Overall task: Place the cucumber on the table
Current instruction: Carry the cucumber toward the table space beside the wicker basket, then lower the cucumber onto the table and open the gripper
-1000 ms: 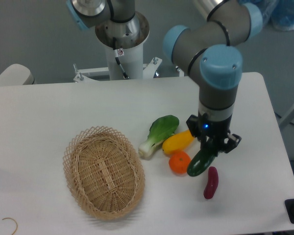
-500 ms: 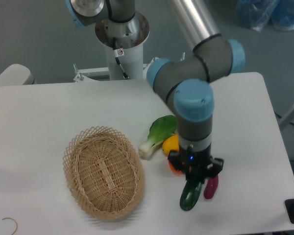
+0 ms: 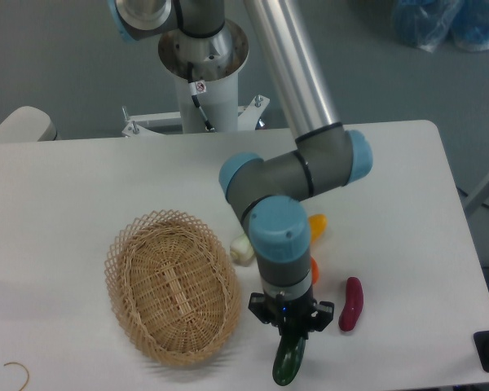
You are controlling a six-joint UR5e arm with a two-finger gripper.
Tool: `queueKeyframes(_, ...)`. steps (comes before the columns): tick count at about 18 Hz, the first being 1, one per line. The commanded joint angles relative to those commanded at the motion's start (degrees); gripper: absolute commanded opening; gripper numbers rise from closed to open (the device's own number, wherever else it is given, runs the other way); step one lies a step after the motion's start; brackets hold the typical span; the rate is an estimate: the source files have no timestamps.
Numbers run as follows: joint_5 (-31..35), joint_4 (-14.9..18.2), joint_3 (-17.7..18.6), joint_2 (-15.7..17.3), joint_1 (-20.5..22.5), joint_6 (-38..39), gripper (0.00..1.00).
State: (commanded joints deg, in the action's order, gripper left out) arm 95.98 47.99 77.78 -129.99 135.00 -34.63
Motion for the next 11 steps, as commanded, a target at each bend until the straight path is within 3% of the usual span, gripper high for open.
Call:
queueKeyframes(6,2.4,-0.4,0.4,-2.5,-1.4,-0.4,0.34)
queueKeyframes(11,4.1,-0.4,1.1,-2.5,-1.7,-0.4,0.35)
